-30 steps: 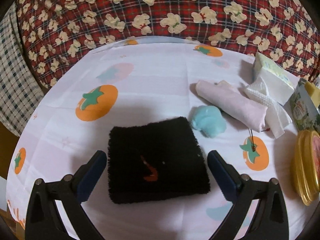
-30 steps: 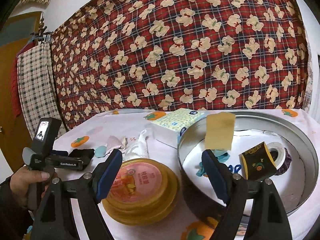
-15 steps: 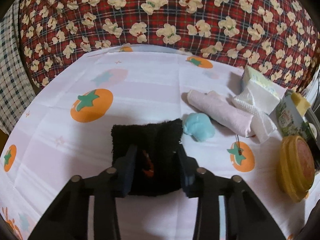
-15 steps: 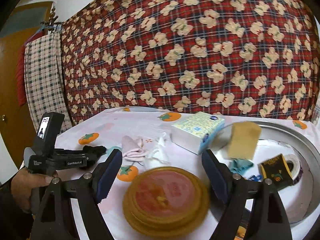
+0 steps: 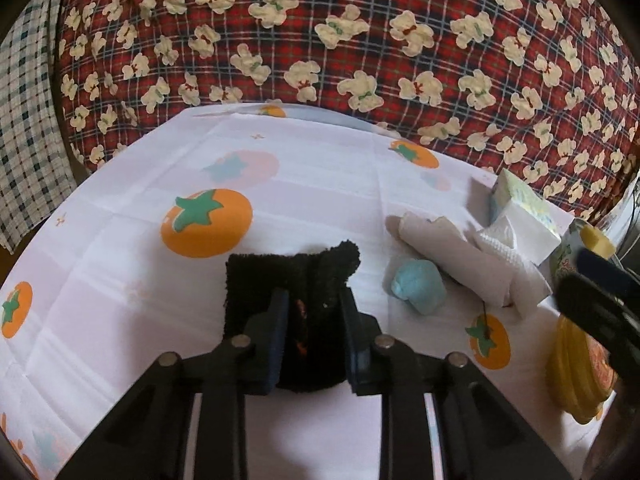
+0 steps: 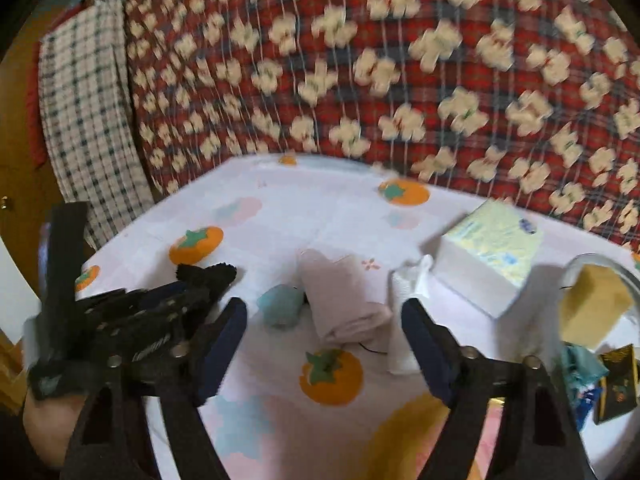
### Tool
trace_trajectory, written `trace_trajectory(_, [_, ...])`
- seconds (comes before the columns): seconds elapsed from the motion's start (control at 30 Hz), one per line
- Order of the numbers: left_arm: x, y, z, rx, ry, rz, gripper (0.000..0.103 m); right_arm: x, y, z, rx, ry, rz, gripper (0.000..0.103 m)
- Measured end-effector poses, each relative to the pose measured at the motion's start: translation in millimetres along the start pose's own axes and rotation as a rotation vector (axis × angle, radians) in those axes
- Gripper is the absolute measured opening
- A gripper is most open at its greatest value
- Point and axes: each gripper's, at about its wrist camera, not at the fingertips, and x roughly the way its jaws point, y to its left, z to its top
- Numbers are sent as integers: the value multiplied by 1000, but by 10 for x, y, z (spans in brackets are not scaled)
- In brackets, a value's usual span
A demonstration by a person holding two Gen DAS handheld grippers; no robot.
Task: Organize soft objects
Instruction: 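Grasp the pink rolled towel with the right tool while the left tool holds the black square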
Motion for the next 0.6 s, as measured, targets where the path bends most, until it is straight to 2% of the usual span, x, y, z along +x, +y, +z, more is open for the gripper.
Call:
trace_trajectory(0.27, [15, 47, -4, -24, 7, -36, 23, 509, 136, 201, 41, 138, -66, 75])
trace_trajectory(0.33, [13, 54, -8, -29, 6, -41, 23, 598, 149, 230, 45, 164, -90, 72])
trace_trajectory(0.4, [11, 66, -7, -33, 4, -48, 23, 718, 151, 245, 45, 203, -131, 64])
trace_trajectory(0.57, [6, 51, -10, -24, 1, -58, 23, 954, 88, 219, 72, 291, -146, 62])
trace_trajectory(0.6, [7, 50, -10, -24, 1, -59, 23, 979, 68, 206, 80, 301, -146, 59])
